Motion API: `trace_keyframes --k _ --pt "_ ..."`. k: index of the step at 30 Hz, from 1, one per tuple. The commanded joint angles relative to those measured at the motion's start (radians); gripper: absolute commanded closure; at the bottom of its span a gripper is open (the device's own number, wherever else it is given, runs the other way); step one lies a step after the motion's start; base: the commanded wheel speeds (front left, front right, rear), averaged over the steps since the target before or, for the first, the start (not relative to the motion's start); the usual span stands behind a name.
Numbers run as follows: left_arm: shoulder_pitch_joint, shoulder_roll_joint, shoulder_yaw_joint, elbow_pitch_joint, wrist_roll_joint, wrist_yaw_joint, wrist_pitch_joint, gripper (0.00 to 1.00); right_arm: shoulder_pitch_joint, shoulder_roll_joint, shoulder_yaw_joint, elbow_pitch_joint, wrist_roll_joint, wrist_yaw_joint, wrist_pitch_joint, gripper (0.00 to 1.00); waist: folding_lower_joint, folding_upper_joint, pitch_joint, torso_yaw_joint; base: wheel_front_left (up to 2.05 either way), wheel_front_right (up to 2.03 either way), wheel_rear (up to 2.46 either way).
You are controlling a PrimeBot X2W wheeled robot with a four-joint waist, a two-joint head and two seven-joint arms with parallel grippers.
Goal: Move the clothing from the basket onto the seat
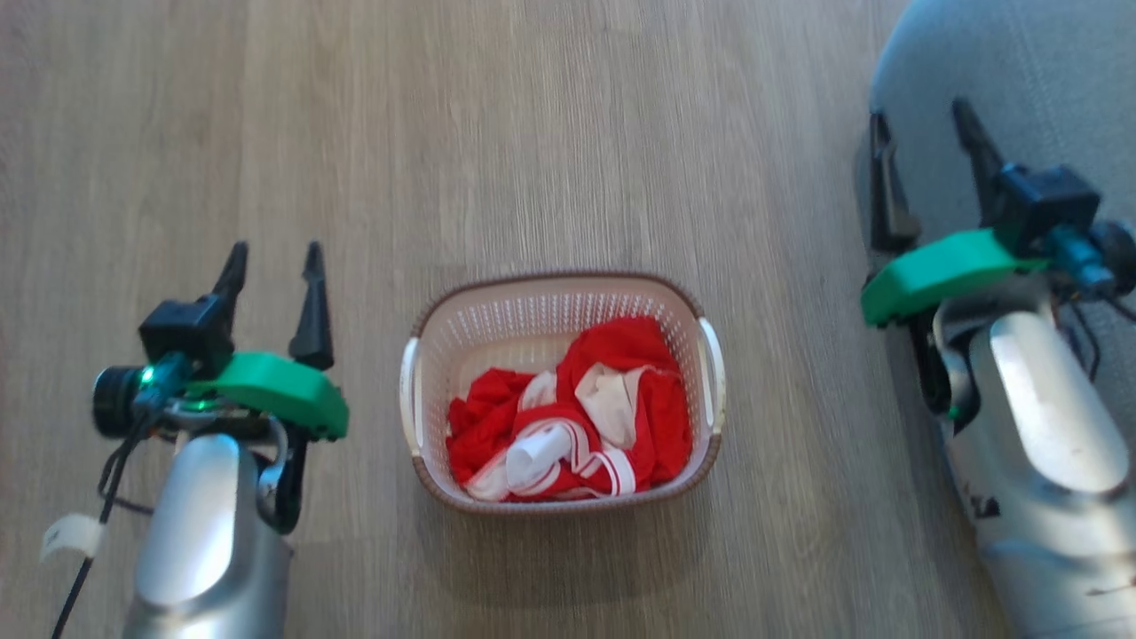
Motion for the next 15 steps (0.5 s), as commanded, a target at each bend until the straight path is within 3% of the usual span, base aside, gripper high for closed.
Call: trace_keyframes --k 1,7,15 --pt "-0.046 0.012 0.007 -0.026 -0.012 -0.006 -0.009 0.0 -0.042 0.011 0.006 -0.053 -0.015 0.003 -0.012 0.0 -0.0001 0.0 0.054 -0.012 0.0 0.0 0.0" --pt "-0.075 0.01 -0.099 0.001 -0.063 -0.006 -0.009 0.0 -0.081 0.028 -0.01 -0.127 -0.04 0.003 -0.012 0.0 -0.0001 0.0 0.154 -0.035 0.0 0.0 0.0" --pt "-0.129 0.01 -0.313 0.053 -0.142 -0.006 -0.009 0.0 -0.132 0.051 -0.018 -0.19 -0.061 0.003 -0.012 0.0 -0.0001 0.0 0.272 -0.064 0.0 0.0 0.0"
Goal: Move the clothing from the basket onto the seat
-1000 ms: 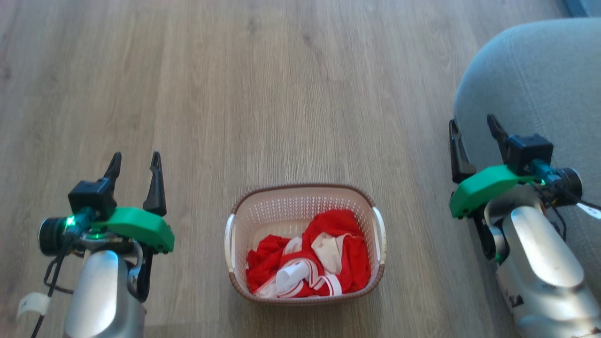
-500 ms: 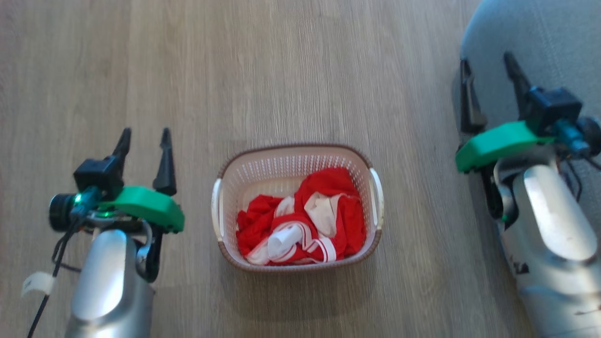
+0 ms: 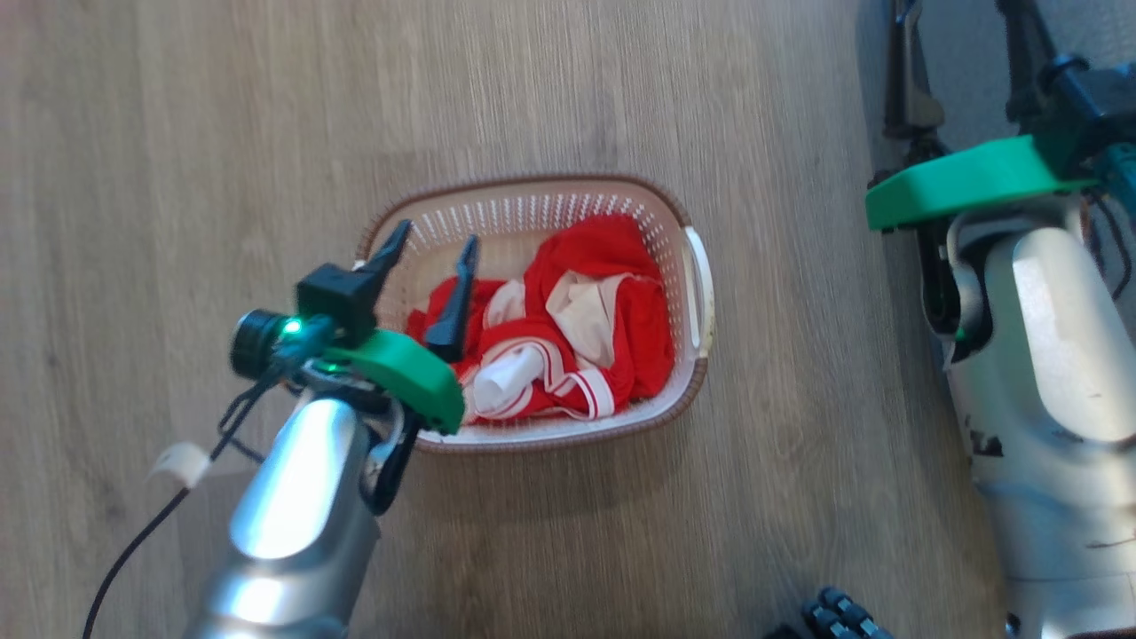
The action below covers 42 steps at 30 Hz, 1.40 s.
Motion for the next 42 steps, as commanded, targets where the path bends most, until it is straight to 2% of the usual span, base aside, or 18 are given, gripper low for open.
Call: trace_keyframes --k 1,8,16,22,30,42 --pt "-0.032 0.013 -0.01 -0.013 -0.009 -0.002 -0.008 0.0 -0.022 0.017 0.01 -0.042 -0.014 0.003 -0.005 0.0 -0.0001 0.0 0.052 -0.019 0.0 0.0 0.0" --pt "-0.117 0.013 -0.199 0.088 -0.007 -0.002 -0.008 0.0 -0.054 0.028 0.013 -0.068 -0.024 0.003 -0.005 0.0 -0.0001 0.0 0.136 -0.043 0.0 0.0 0.0" --pt "-0.259 0.013 -0.425 0.293 -0.018 -0.002 -0.008 0.0 -0.069 0.039 0.024 -0.101 -0.019 0.003 -0.005 0.0 -0.0001 0.0 0.214 -0.094 0.0 0.0 0.0" --pt "-0.381 0.023 -0.534 0.409 -0.055 -0.002 -0.008 0.0 -0.083 0.046 0.039 -0.138 -0.006 0.003 -0.005 0.0 -0.0001 0.0 0.277 -0.141 0.0 0.0 0.0" --pt "-0.511 0.058 -0.581 0.513 -0.087 -0.002 -0.008 0.0 -0.12 0.048 0.082 -0.197 0.075 0.003 -0.005 0.0 -0.0001 0.0 0.357 -0.207 0.0 0.0 0.0" --pt "-0.623 0.088 -0.55 0.608 -0.122 0.002 -0.008 0.0 -0.147 0.048 0.122 -0.29 0.157 0.003 -0.005 0.0 -0.0001 0.0 0.451 -0.283 0.0 0.0 0.0"
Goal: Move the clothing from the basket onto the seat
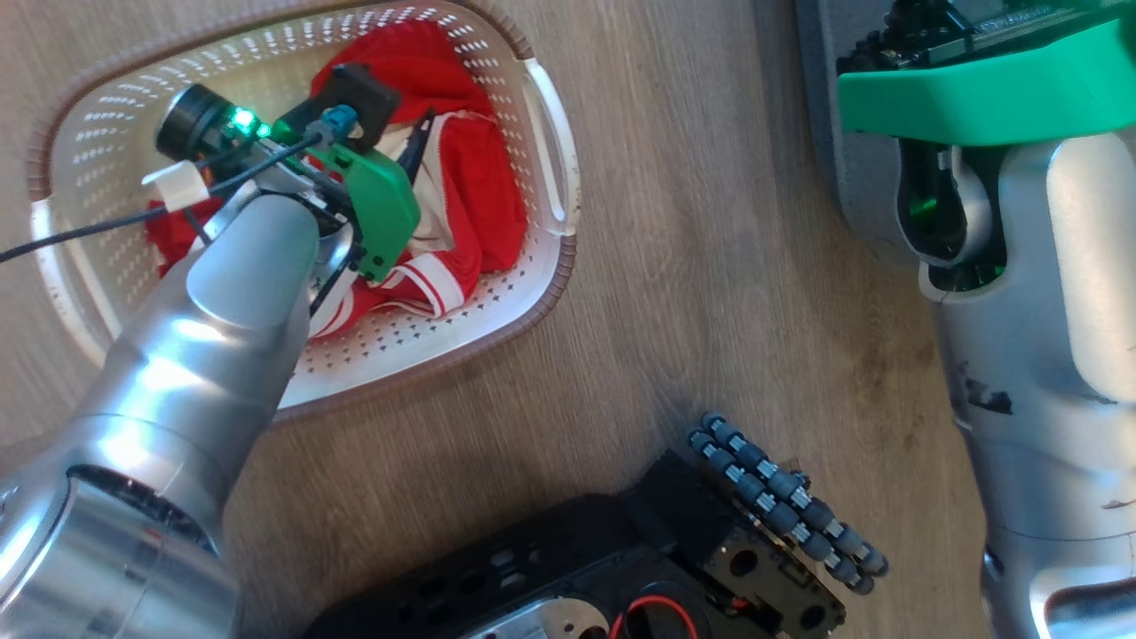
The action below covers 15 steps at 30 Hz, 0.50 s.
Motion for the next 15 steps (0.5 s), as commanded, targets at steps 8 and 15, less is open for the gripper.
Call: trace_keyframes --k 8,15 --pt "-0.03 0.007 0.02 0.074 -0.015 0.032 -0.005 0.0 0.031 0.01 0.007 -0.051 0.036 0.003 -0.004 0.0 -0.0001 0.0 0.019 -0.026 0.0 0.0 0.0" --pt "-0.035 -0.005 0.007 0.11 -0.018 0.05 0.048 0.0 0.042 0.01 0.0 -0.063 0.048 0.003 -0.004 0.0 -0.0001 0.0 0.018 -0.03 0.0 0.0 0.0"
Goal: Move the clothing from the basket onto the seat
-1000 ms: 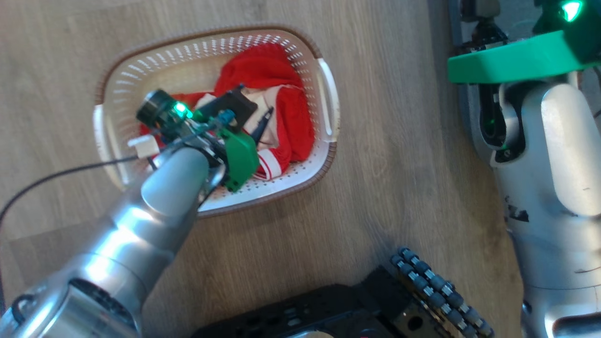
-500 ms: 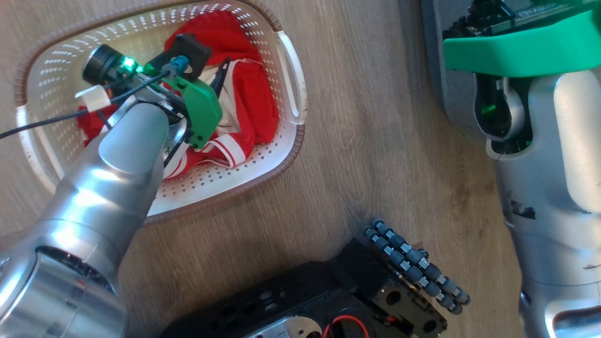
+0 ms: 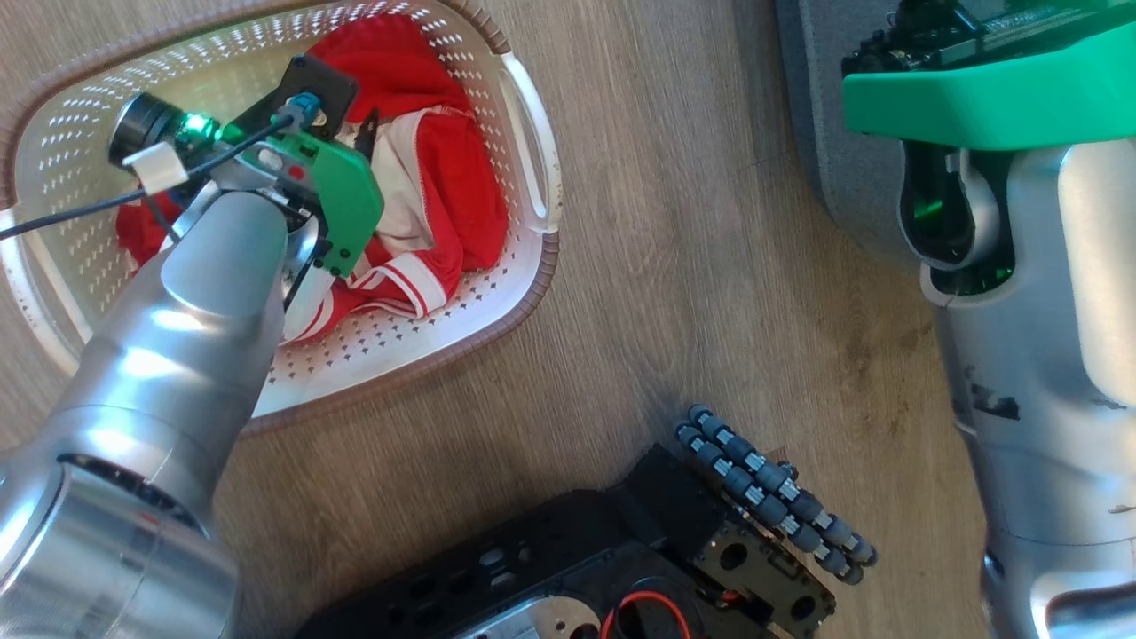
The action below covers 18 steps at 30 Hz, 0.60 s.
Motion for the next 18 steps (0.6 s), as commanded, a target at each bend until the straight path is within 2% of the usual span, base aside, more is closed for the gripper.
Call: trace_keyframes --k 1,5,15,16,17,18 --pt "0.002 -0.003 0.006 -0.006 -0.009 0.007 0.008 0.0 0.039 0.009 -0.001 -0.04 0.01 0.003 -0.004 0.0 0.0 -0.0001 0.0 -0.001 0.0 0.0 0.0" --pt "0.009 -0.009 -0.002 0.0 -0.011 0.013 0.027 0.0 0.045 0.009 0.001 -0.049 0.014 0.003 -0.004 0.0 0.0 -0.0001 -0.003 -0.003 0.0 0.0 0.0" --pt "0.015 -0.02 -0.007 0.007 -0.035 -0.004 0.078 0.0 0.052 0.009 -0.004 -0.067 0.014 0.003 -0.004 0.0 0.0 -0.0001 -0.006 -0.003 0.0 0.0 0.0" --pt "0.016 -0.021 -0.004 0.007 -0.041 -0.005 0.08 0.06 0.054 0.009 -0.004 -0.069 0.013 0.003 -0.004 0.0 0.0 -0.0001 -0.006 -0.003 0.0 0.0 0.0" --pt "0.016 -0.022 -0.005 0.007 -0.043 -0.006 0.08 0.38 0.056 0.009 -0.004 -0.071 0.012 0.003 -0.004 0.0 0.0 -0.0001 -0.005 -0.002 0.0 0.0 0.0" --pt "0.016 -0.023 -0.008 0.007 -0.043 -0.009 0.077 0.81 0.057 0.009 -0.004 -0.072 0.012 0.003 -0.004 0.0 0.0 -0.0001 -0.005 -0.002 0.0 0.0 0.0"
